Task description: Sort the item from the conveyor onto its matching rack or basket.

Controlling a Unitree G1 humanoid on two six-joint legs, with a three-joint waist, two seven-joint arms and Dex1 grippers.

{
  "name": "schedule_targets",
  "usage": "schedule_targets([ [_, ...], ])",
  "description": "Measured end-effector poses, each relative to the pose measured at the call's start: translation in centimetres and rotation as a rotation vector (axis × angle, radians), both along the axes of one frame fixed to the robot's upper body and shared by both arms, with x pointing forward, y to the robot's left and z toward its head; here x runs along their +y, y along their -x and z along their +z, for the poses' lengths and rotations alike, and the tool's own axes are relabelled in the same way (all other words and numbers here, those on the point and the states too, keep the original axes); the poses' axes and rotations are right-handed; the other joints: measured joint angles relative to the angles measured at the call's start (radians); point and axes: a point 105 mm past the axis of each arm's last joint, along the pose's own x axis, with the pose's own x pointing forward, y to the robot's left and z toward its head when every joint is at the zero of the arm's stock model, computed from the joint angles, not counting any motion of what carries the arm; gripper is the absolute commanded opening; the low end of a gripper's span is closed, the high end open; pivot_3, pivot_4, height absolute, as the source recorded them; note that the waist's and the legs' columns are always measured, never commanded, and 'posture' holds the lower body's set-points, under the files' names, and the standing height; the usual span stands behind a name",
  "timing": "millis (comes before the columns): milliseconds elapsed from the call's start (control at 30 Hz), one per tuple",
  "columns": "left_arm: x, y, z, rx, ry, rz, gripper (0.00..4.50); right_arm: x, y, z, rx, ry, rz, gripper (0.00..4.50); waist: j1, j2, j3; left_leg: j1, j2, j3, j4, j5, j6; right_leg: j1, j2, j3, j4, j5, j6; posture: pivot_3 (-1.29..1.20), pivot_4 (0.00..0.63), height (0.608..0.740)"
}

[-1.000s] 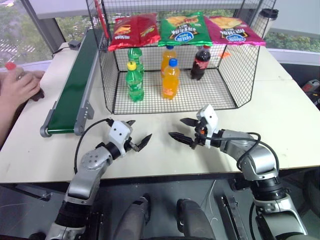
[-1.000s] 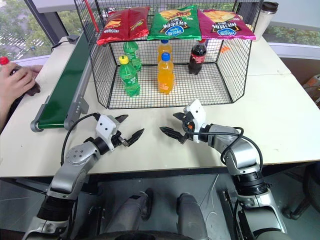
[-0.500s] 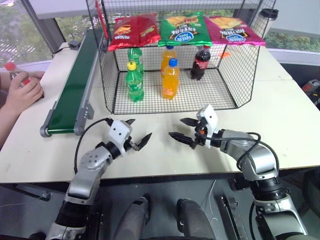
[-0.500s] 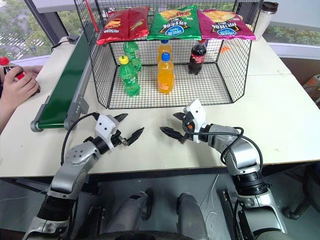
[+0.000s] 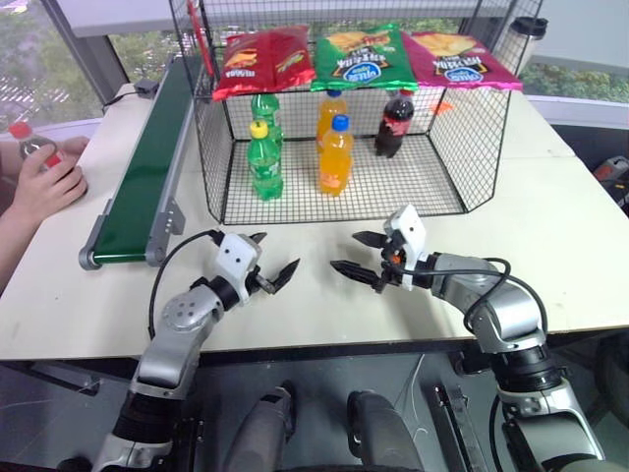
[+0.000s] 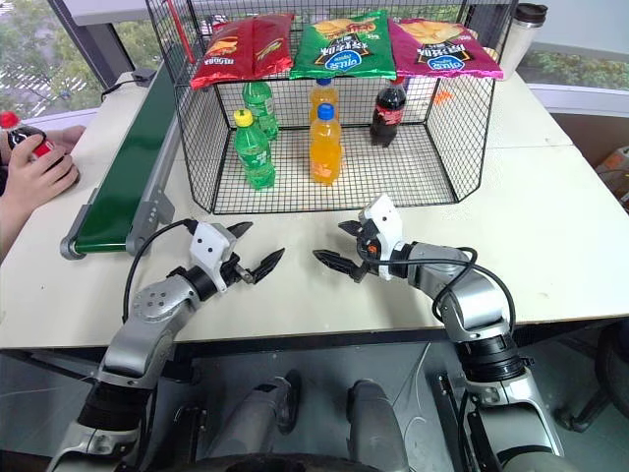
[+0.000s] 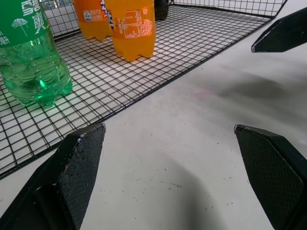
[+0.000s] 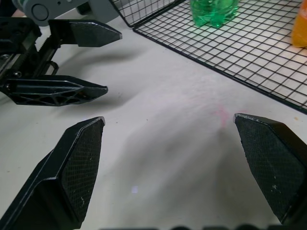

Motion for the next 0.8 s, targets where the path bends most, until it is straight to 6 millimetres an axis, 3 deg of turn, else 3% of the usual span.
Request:
schedule_targets([
  [800,-0.40,-0.04,0.18,0.010,0.013,-0.025,4.50,0.18,0.23,0.09,0.002,-0.003,0.023,4.46,0.000,0.000,0.000,0.000,0.000,0.000,0.000,0.000,0.000,0.000,0.000,0.000,0.000,0.000,0.000,0.00,0.150,0.738],
])
